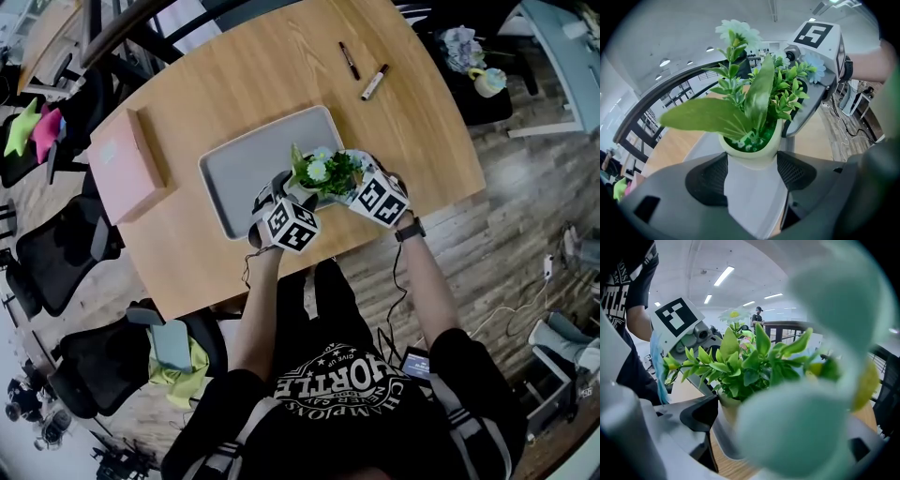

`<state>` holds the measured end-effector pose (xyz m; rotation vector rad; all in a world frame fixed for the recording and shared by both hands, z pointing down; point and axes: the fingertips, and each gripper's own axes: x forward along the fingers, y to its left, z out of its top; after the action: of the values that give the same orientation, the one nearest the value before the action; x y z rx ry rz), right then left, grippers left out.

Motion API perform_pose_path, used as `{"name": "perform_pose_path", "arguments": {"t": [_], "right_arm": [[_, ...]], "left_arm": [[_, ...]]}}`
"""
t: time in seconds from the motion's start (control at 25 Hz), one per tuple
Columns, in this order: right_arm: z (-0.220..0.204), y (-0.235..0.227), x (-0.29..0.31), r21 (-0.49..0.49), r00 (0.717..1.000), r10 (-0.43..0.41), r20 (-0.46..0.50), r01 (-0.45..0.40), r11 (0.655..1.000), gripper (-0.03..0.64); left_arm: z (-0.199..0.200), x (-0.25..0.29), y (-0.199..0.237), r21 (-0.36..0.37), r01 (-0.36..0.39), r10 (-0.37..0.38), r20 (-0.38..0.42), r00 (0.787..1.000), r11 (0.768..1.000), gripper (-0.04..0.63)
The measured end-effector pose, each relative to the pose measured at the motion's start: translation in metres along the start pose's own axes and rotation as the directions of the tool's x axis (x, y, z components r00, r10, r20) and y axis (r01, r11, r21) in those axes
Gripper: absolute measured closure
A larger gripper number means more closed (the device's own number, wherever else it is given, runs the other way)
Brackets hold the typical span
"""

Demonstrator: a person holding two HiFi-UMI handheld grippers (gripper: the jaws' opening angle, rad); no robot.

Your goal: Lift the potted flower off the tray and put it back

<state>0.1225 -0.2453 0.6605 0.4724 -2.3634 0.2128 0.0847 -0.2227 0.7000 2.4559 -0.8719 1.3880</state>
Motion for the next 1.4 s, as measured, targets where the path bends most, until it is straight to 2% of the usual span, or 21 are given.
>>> {"name": "perform_pose_path", "arguments": {"t": [0.56, 0.76, 0.96, 1.12, 1.4], "right_arm": [[-0.015, -0.003, 0.012, 0.025, 1.000, 0.004, 0.012, -0.005, 1.000, 0.204], [-0.018, -0.003, 0.014, 0.063, 1.000, 0.010, 0.030, -0.012, 0.998, 0.204], [-0.025, -0.002, 0.016, 0.103, 1.000, 0.009, 0.008, -0.010, 0.995, 0.204], [-0.027, -0.001, 0.017, 0.115, 1.000, 0.007, -0.005, -0.006, 0.993, 0.204], [-0.032, -0.004, 0.017, 0.151, 0.998, -0.050, -0.026, 0.053, 0.987, 0.201]], "left_arm": [[-0.006, 0.013, -0.001, 0.013, -0.014, 0.015, -0.005, 1.000, 1.000, 0.252], [-0.004, 0.015, 0.001, 0.034, -0.029, 0.029, 0.000, 1.000, 0.999, 0.252], [-0.006, 0.018, -0.001, 0.064, -0.039, 0.039, -0.005, 0.999, 0.997, 0.256], [-0.008, 0.019, -0.003, 0.054, -0.036, 0.036, -0.003, 0.999, 0.998, 0.258], [-0.010, 0.020, -0.003, 0.032, -0.031, 0.031, 0.001, 1.000, 0.999, 0.273]]}}
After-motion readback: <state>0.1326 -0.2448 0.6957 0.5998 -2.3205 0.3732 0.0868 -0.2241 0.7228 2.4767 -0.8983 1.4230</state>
